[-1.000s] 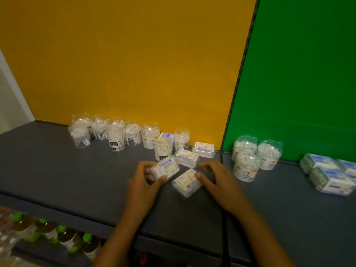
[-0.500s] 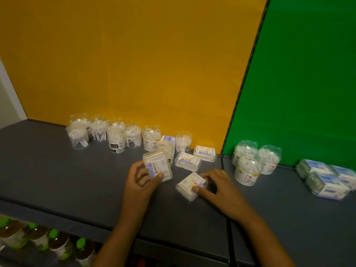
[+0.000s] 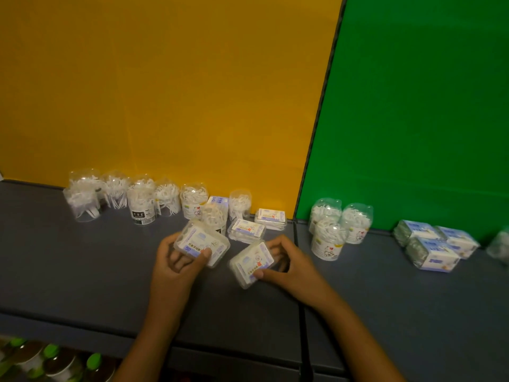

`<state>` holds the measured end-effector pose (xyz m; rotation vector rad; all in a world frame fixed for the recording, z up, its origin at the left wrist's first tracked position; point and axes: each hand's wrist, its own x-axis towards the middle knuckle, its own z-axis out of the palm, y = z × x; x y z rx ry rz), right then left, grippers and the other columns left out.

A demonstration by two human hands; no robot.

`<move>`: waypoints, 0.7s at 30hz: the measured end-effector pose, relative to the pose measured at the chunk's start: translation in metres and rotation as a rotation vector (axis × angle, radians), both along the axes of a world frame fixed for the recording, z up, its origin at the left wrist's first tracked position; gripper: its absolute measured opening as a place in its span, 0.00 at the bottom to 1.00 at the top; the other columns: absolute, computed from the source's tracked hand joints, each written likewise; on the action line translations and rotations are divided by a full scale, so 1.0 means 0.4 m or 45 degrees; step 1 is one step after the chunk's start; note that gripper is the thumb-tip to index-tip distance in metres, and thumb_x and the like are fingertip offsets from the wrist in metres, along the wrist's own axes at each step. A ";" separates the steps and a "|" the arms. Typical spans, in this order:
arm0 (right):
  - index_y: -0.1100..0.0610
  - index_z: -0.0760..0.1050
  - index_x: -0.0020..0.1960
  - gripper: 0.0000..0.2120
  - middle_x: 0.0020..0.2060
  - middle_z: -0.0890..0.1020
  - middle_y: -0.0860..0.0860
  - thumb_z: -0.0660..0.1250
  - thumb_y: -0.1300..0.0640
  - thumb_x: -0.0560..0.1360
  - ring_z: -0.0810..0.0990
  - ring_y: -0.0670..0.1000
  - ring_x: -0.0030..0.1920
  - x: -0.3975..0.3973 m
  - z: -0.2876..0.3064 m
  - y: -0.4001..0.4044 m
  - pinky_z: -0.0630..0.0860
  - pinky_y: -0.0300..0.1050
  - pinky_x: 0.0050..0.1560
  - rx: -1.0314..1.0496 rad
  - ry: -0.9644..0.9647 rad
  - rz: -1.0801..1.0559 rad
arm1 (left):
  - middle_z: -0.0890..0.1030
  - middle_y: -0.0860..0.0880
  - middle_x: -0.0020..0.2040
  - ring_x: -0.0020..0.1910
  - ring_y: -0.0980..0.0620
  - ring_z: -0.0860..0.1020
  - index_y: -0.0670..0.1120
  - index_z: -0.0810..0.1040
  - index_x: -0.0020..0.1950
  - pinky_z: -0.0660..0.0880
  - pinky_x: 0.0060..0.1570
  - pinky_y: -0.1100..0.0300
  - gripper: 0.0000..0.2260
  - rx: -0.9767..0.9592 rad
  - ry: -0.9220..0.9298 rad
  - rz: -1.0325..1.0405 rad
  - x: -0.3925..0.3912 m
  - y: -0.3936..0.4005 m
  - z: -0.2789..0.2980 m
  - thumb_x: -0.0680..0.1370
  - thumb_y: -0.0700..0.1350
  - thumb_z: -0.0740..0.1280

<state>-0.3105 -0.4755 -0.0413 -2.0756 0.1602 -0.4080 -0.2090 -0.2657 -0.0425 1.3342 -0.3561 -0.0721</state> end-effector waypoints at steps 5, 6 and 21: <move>0.56 0.74 0.57 0.20 0.49 0.82 0.53 0.78 0.59 0.69 0.80 0.49 0.44 -0.023 0.007 -0.018 0.78 0.40 0.44 0.200 -0.085 -0.070 | 0.80 0.54 0.54 0.47 0.66 0.80 0.46 0.71 0.66 0.77 0.43 0.72 0.23 0.077 -0.072 0.036 -0.022 -0.013 0.005 0.72 0.35 0.71; 0.57 0.74 0.57 0.20 0.49 0.82 0.54 0.78 0.60 0.69 0.81 0.50 0.45 -0.033 0.007 -0.024 0.78 0.41 0.45 0.245 -0.099 -0.096 | 0.80 0.54 0.53 0.46 0.67 0.80 0.46 0.71 0.66 0.76 0.42 0.73 0.23 0.074 -0.059 0.036 -0.026 -0.016 0.003 0.73 0.35 0.71; 0.59 0.76 0.57 0.14 0.48 0.85 0.51 0.72 0.64 0.73 0.84 0.44 0.47 -0.502 0.112 -0.234 0.77 0.33 0.44 0.576 -0.381 -0.499 | 0.84 0.50 0.51 0.49 0.51 0.83 0.48 0.75 0.62 0.82 0.45 0.58 0.16 -0.126 0.092 -0.217 -0.387 -0.272 0.093 0.75 0.39 0.69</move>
